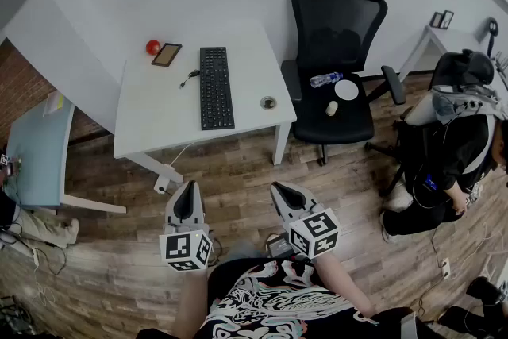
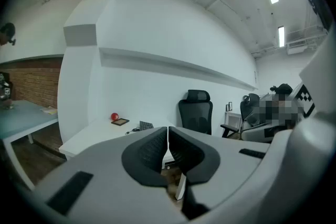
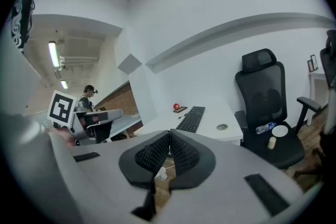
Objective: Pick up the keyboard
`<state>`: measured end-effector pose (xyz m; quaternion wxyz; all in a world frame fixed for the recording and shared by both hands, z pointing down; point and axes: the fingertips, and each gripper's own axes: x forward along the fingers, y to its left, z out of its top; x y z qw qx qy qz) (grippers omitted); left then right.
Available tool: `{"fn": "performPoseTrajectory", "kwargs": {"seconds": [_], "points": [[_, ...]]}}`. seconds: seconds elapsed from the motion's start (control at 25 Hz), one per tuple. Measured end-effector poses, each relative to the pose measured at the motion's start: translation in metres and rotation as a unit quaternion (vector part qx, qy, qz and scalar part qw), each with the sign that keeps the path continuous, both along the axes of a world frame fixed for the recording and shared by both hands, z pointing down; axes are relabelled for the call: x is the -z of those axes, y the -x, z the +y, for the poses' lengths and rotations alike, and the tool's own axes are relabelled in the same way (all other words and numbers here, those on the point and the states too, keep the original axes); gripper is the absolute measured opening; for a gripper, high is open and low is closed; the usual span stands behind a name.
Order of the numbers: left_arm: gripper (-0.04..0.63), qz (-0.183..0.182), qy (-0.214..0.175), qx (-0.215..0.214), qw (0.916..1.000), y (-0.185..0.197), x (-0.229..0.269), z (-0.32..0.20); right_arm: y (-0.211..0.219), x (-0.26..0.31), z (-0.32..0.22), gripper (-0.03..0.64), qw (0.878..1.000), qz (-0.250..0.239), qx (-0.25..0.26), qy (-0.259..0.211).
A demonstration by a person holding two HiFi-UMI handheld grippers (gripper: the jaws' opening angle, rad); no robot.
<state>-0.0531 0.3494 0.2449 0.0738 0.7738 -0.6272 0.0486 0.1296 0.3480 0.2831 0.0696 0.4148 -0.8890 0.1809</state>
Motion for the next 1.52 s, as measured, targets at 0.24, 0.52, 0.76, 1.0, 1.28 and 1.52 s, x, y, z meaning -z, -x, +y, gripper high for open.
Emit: {"fn": "performPoseTrajectory", "kwargs": {"seconds": [0.24,0.52,0.76,1.0,1.28,1.52], "points": [[0.023,0.015,-0.013,0.011,0.9998,0.015,0.015,0.030,-0.012,0.013,0.006,0.029,0.999,0.007,-0.039,-0.016],[0.023,0.061,-0.016,0.026,0.9976,0.028,0.011,0.045,0.010,0.013,0.014,0.029,1.000,0.013,-0.011,-0.017],[0.023,0.069,-0.015,0.034,0.9969,0.044,0.013,0.041,0.034,0.025,0.011,0.031,0.999,0.002,0.007,-0.046],[0.023,0.069,-0.011,0.023,0.9973,0.047,0.011,0.016,0.039,0.028,-0.012,0.031,0.999,-0.006,0.003,-0.053],[0.023,0.080,-0.010,0.004,0.9967,0.059,0.003,-0.057,0.060,0.019,-0.070,0.029,0.999,0.014,0.008,-0.045],[0.023,0.058,-0.005,-0.011,0.9982,0.072,0.000,-0.138,0.076,0.013,-0.143,0.029,0.999,0.002,0.011,-0.032]]}}
